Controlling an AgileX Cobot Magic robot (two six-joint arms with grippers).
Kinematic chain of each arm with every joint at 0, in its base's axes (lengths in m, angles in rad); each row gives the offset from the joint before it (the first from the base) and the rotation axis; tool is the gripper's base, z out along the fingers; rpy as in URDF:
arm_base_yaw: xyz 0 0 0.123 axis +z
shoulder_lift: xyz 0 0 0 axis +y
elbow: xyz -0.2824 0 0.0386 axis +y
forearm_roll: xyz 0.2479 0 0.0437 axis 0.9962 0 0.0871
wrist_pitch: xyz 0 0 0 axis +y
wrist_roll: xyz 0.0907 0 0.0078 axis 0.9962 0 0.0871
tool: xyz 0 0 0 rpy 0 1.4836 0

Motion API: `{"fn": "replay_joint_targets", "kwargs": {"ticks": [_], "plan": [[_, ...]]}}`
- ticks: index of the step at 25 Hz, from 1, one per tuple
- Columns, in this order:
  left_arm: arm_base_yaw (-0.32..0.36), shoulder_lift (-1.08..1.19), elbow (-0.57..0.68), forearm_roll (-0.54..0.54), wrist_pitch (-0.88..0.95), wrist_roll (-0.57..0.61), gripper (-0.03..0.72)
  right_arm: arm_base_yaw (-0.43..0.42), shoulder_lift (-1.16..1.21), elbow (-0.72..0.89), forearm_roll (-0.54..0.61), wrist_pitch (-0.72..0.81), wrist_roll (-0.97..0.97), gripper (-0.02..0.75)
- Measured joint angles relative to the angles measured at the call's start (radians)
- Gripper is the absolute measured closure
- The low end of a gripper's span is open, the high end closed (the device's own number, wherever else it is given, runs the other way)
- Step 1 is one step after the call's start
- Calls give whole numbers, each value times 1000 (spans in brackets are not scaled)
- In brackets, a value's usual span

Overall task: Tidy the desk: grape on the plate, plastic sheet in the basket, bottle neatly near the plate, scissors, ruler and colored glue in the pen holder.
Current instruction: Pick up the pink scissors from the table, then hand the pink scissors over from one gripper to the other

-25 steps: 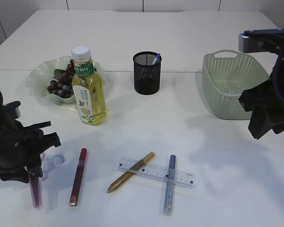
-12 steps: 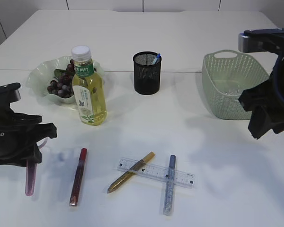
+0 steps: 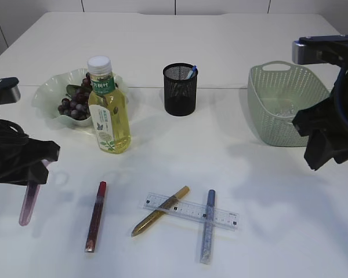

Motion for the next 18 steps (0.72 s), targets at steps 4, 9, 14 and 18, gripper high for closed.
{"fn": "replay_joint_targets", "kwargs": {"ticks": [4,9,14,18], "plan": [[0,-39,0,-23,0,127,524,0,0,0,0,0,0,393],[0,-74,1,-71,-4,271,524,0,0,0,0,0,0,393],[0,-84,2,-207,-35,453,524,0,0,0,28,-3,0,393],[0,-84,4,-387,-54,643,524,0,0,0,45,-6,0,393]]}}
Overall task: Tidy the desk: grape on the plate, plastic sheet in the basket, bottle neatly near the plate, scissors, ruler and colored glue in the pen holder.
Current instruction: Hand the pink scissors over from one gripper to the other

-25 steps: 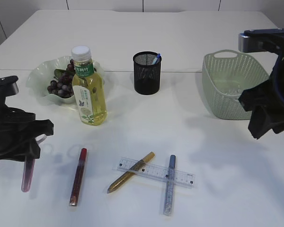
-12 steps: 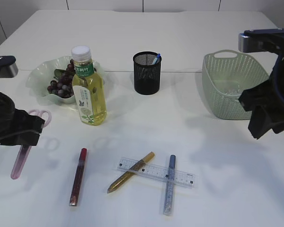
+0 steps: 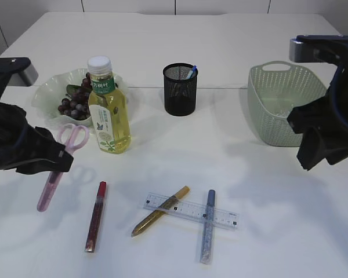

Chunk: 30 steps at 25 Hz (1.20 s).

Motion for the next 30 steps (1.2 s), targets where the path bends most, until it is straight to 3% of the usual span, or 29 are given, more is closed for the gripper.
{"fn": "replay_joint_targets", "kwargs": {"ticks": [6,17,24,30], "plan": [[0,0,0,-278,-15,303,524,0,0,0,11,-2,0,393],[0,0,-4,-665,-5,678,524,0,0,0,16,-6,0,393],[-28,0,-84,-733,16,749,524,0,0,0,89,-52,-7,393],[-109,0,-129,-739,-27,763,524,0,0,0,288,-98,-108,393]]}}
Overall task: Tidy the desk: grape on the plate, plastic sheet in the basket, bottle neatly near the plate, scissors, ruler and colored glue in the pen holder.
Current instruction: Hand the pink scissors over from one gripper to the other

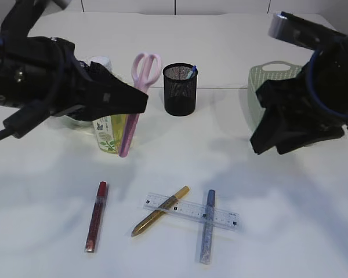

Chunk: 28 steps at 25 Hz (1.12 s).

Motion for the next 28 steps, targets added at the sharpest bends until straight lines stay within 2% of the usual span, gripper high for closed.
{"fn": "replay_joint_targets", "kwargs": {"ticks": [8,14,23,28], "plan": [[-9,54,-1,-72,-38,4,524,0,-22,0,292,-73,-201,393],[-9,76,-1,-89,-32,4,524,2,-43,0,556,-154,-384,393],[-9,78,-1,-89,8,4,524,29,-43,0,631,-273,-467,386],[-9,78,-1,-89,21,4,524,65,-27,0,675,-331,-507,313]]}}
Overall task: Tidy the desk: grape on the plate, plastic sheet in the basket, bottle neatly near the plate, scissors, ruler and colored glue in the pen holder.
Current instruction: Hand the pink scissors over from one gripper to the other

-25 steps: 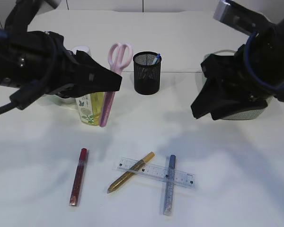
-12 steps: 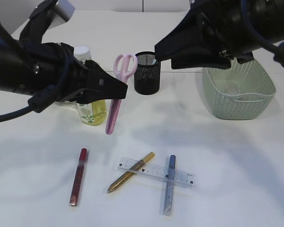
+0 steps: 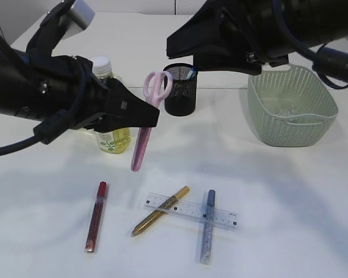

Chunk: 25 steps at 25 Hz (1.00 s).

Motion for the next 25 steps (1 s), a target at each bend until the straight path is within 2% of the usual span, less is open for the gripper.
{"fn": "replay_joint_targets", "kwargs": {"ticks": [9,19,25], "plan": [[0,0,0,0,5,0,524,4,52,1,109,6,-21,279],[0,0,0,0,8,0,524,9,102,1,120,2,-24,279],[0,0,0,0,10,0,524,68,119,1,120,-50,-26,279]]}}
